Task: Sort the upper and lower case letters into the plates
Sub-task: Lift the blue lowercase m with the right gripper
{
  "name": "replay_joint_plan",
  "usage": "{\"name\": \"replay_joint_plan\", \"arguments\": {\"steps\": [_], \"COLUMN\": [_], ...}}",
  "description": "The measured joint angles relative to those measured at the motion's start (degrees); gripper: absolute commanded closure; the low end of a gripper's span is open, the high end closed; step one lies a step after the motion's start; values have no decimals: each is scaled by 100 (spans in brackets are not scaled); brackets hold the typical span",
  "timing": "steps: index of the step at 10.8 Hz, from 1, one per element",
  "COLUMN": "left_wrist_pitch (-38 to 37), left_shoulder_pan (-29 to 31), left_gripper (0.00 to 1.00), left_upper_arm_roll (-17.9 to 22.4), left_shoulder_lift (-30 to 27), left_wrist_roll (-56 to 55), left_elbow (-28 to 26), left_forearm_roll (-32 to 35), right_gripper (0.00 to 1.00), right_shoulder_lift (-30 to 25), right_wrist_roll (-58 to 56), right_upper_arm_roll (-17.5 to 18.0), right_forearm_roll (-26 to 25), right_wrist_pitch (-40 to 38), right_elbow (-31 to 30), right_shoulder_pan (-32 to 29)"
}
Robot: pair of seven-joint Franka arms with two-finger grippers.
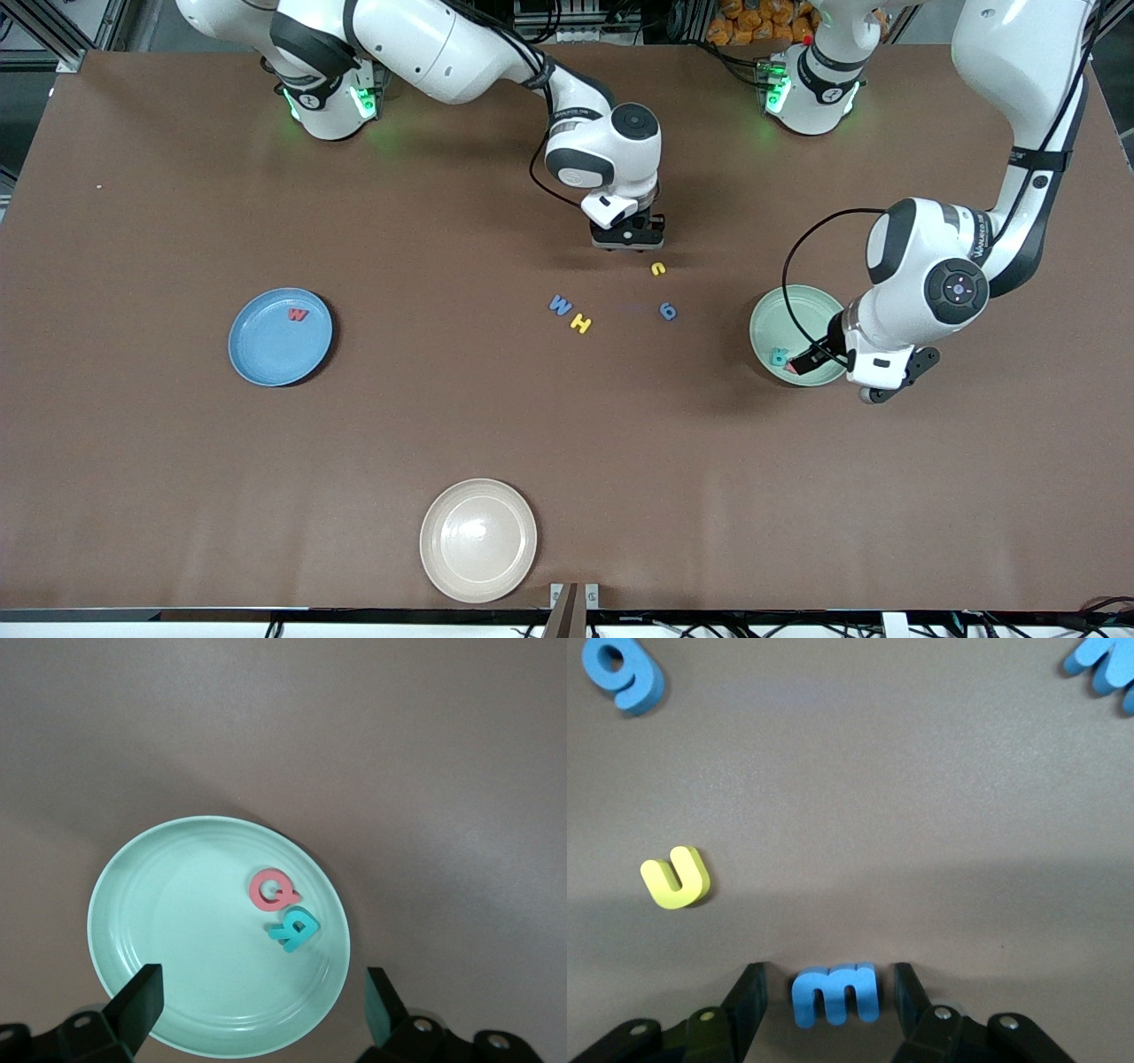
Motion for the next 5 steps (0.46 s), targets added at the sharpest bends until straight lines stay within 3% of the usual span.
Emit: {"name": "replay_joint_plan", "arguments": {"steps": [2,3,5], "left_wrist_pitch": [-19,-20,-24], "left_shoulder_pan": [1,1,2], "left_gripper": [0,0,0], "left_upper_arm_roll": [2,5,15], "left_shoulder_lift": [1,1,6], "left_wrist_roll": [0,0,0], "left_elbow": [14,19,26], "left_forearm_roll": [0,0,0], "right_gripper": [73,82,90], "right_shoulder_lift": [-2,-11,-27], "right_wrist_roll": [32,46,55], "right_upper_arm_roll": [18,43,58], "right_forearm_roll": [0,1,4], "right_wrist_pitch": [-4,-16,-49], "right_elbow": [7,18,6], "right_shoulder_pan": [2,2,10]}}
